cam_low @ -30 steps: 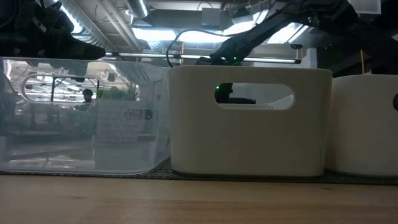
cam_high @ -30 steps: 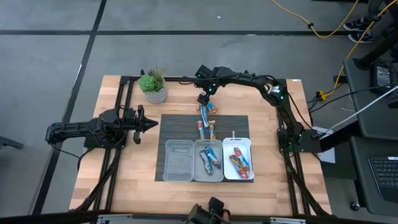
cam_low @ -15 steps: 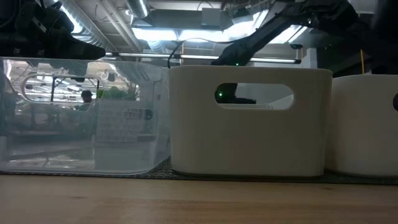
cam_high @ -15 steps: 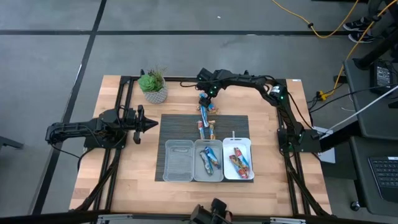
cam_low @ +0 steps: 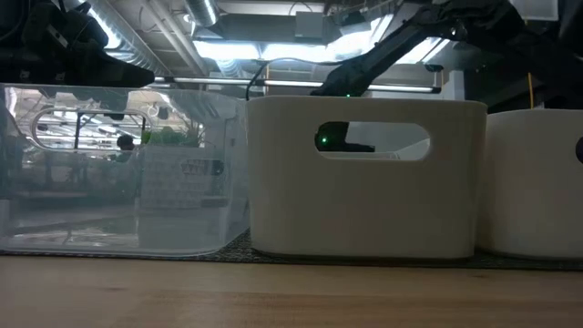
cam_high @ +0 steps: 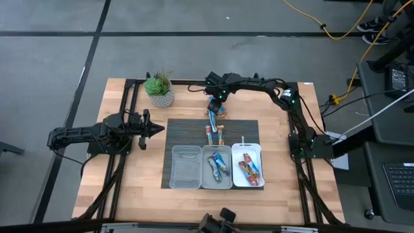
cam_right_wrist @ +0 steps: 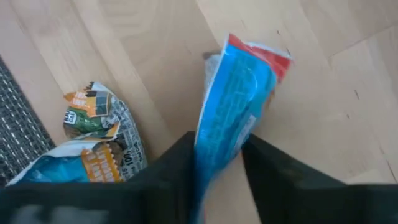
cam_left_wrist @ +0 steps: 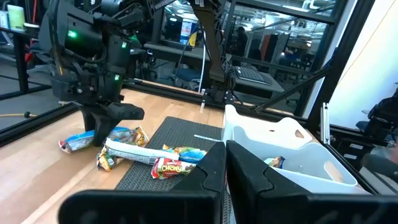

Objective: Pick and place Granola Bars by type
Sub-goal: Put the red granola bar into the white bin

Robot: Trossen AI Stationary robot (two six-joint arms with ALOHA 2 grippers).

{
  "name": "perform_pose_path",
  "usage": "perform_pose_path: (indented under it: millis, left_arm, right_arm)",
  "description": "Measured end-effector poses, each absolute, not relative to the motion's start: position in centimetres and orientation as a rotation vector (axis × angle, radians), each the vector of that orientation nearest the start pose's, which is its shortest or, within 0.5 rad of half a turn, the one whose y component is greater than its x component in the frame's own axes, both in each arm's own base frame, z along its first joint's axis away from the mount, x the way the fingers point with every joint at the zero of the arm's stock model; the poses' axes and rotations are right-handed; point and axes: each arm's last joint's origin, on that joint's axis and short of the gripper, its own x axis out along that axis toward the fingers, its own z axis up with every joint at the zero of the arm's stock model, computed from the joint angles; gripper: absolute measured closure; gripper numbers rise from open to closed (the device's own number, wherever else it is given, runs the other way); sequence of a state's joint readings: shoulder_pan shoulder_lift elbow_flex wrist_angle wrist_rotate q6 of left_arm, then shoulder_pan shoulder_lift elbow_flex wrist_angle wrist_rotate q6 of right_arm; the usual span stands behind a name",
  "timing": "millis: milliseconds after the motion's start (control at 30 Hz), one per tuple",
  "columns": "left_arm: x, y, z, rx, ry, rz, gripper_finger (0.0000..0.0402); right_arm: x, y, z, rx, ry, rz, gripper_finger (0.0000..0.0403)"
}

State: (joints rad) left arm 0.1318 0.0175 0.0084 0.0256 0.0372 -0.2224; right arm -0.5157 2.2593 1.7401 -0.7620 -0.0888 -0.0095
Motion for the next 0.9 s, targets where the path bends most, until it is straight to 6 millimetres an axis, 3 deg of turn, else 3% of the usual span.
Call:
perform_pose_path:
  millis: [167, 267, 600, 900]
  left_arm:
    - [9.8, 1.2, 16.7, -0.221, -0.027, 0.092, 0.0395]
    - [9.8, 1.2, 16.7, -0.221, -0.026, 0.092, 0.0395]
    - [9.8, 1.2, 16.7, -0.221, -0.027, 0.092, 0.0395]
    - [9.8, 1.2, 16.7, -0.221, -0.027, 0.092, 0.0395]
  right_arm:
    - [40.1, -22.1, 15.4, 0.426, 1.229, -0.246, 0.036]
    - [40.4, -22.1, 16.5, 0.417, 1.228, -0.222, 0.0383]
    - [41.3, -22.5, 22.6, 0.364, 1.175, -0.208, 0.0351]
    - [41.2, -20.6, 29.3, 0.29, 1.165, -0.149, 0.0386]
